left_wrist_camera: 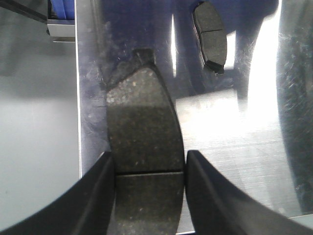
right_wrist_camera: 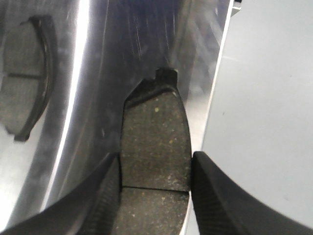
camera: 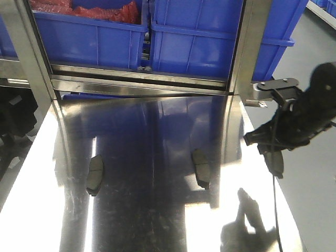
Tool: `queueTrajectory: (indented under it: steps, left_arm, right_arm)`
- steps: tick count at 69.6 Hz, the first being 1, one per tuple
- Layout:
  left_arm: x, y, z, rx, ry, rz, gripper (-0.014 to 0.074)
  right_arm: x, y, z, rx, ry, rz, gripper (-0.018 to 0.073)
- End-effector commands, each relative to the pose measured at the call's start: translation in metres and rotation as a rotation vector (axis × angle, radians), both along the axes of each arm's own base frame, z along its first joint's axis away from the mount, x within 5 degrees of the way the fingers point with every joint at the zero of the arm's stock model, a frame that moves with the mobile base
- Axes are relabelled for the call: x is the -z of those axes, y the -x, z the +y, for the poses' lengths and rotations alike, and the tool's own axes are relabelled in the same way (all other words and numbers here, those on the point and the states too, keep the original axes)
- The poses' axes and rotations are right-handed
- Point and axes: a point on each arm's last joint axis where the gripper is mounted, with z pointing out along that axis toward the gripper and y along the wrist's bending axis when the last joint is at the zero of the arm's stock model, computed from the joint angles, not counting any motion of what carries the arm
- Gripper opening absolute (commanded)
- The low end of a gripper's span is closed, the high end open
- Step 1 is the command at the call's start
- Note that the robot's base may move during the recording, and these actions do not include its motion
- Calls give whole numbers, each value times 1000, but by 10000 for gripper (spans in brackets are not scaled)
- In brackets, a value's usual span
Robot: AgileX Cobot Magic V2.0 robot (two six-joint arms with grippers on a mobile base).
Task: Move and align brake pads A on conveyor
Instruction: 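Close the right gripper on the brake pad and lift it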
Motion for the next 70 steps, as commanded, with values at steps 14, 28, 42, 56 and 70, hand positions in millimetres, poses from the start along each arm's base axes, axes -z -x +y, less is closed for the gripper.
queueTrajectory:
  steps: [14, 28, 42, 56, 70]
  left_arm:
    - [-12, -4, -1, 2, 20, -89, -8]
    - [-12, -4, -1, 2, 20, -89, -8]
    - [-12, -4, -1, 2, 20, -89, -8]
    - [-12, -4, -1, 2, 20, -89, -8]
    - [-12, -4, -1, 2, 20, -89, -8]
  right_arm:
    - [-28, 62, -11, 40, -55, -259, 22]
    - [-25, 103, -16, 71, -99, -347, 22]
    - [-25, 138, -21, 81, -117, -401, 22]
    - [-28, 161, -24, 94, -133, -429, 22]
    - [-33, 172, -26, 84, -128, -463, 22]
